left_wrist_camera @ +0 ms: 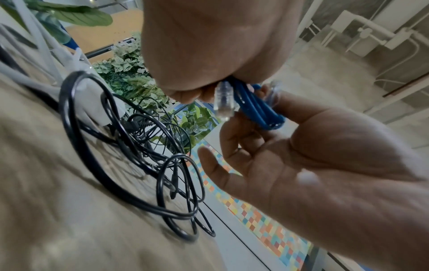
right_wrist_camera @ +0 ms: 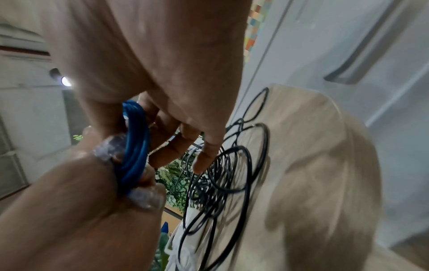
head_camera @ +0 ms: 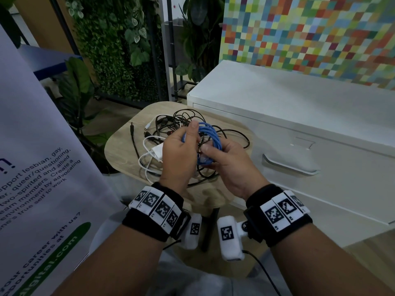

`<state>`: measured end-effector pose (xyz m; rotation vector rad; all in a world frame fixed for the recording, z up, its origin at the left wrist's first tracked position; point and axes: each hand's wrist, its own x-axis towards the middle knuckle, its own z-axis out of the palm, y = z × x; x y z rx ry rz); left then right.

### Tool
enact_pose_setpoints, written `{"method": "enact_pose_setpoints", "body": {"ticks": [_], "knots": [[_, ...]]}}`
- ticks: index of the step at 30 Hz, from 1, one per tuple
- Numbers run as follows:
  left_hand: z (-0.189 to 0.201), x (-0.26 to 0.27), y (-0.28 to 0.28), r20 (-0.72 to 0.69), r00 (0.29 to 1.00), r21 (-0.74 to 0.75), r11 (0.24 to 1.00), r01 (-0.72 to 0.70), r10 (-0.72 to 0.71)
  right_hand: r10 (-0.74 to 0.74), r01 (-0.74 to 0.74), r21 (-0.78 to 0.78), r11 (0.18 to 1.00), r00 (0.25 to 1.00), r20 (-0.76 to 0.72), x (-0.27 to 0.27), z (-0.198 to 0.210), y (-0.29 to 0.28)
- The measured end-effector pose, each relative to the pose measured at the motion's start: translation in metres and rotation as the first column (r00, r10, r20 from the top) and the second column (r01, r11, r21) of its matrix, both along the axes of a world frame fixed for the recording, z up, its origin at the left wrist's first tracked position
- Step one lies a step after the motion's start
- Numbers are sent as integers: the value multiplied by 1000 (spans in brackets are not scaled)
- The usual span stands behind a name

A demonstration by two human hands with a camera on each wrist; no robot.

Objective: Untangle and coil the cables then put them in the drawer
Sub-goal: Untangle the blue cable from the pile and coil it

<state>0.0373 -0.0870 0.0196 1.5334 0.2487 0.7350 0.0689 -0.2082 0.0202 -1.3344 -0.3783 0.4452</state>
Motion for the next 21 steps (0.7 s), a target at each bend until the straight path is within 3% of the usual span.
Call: {"method": "enact_pose_setpoints", "body": {"ticks": [4, 10, 18, 21], "knots": [[5, -5, -9, 18, 998, -33, 998, 56, -56, 47, -37, -122, 992, 996, 81, 5, 5, -2], [-3, -2, -7, 5, 997, 33, 996, 78, -79, 115, -107, -257, 961, 993, 19, 10, 11, -6], [2, -3, -1, -87, 987, 23, 990, 138, -135, 60, -17, -279, 960, 988, 145, 6, 9, -5], [4, -4, 0, -102, 983, -5, 988, 154, -154, 76, -52, -245, 968, 993, 90, 6, 10, -6]]}}
